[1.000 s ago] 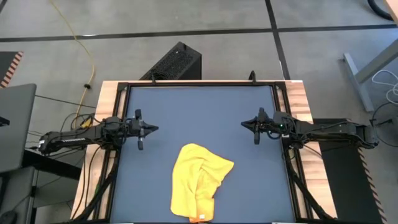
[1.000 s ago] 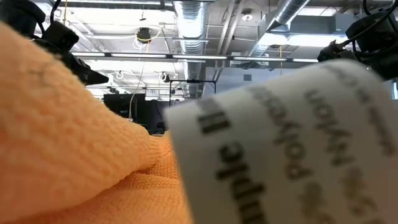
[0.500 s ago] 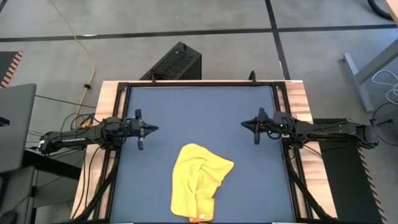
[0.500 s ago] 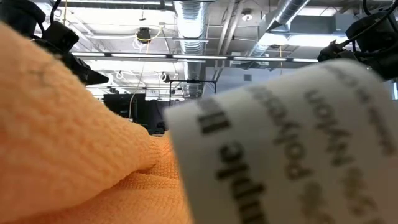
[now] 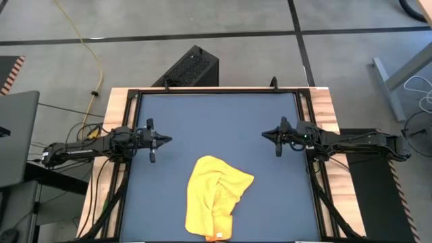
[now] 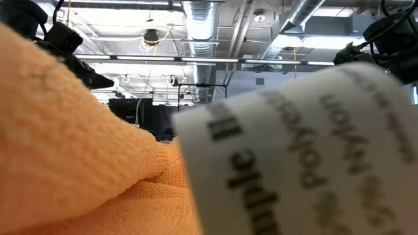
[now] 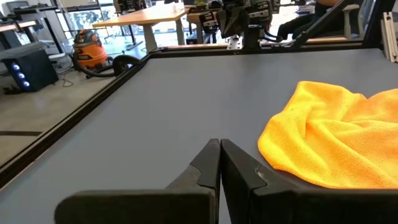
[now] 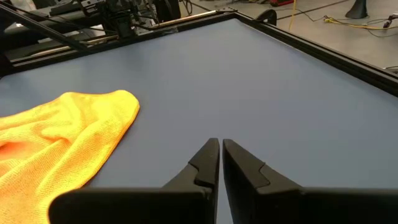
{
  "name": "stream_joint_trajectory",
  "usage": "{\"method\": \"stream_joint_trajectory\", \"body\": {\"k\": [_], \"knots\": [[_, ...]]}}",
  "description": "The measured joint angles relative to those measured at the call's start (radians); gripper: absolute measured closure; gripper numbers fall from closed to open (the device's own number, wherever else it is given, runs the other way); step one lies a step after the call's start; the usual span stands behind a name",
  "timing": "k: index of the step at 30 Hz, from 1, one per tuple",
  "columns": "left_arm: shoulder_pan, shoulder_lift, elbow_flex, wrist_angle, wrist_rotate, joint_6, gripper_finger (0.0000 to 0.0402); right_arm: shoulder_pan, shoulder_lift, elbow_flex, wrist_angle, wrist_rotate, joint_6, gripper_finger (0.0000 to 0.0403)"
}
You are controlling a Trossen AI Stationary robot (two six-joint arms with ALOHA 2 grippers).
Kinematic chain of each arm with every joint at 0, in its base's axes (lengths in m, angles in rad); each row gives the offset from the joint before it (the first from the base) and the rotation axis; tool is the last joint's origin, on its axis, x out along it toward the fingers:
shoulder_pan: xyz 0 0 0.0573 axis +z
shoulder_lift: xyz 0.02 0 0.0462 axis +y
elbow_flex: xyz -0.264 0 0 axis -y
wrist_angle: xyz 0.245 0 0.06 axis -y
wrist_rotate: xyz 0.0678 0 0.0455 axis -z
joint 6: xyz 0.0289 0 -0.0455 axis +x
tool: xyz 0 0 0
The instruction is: Roll towel
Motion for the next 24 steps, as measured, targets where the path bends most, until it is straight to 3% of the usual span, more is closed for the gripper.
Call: {"method": "stream_joint_trajectory", "body": {"k": [4,8,13,19,24], "knots": [[0.000,0.000,0.000,0.005,0.002,-0.026,0.0401,0.000,0.000,0.000,0.000,0.000,0.000,0.0354],[0.000,0.000,0.000,0.013,0.037,-0.218,0.0401,0.000,0.000,0.000,0.000,0.000,0.000,0.0354],[0.000,0.000,-0.001,0.124,-0.055,-0.233,0.0401,0.000,0.000,0.000,0.003,0.002,-0.002,0.0354],[0.000,0.000,-0.001,0.259,-0.085,-0.280,0.0401,-0.001,0.000,0.000,0.072,0.003,0.031,0.0354],[0.000,0.009,0.000,0.384,0.065,-0.279,0.0401,0.014,0.000,0.000,0.258,0.002,0.170,0.0354]]}}
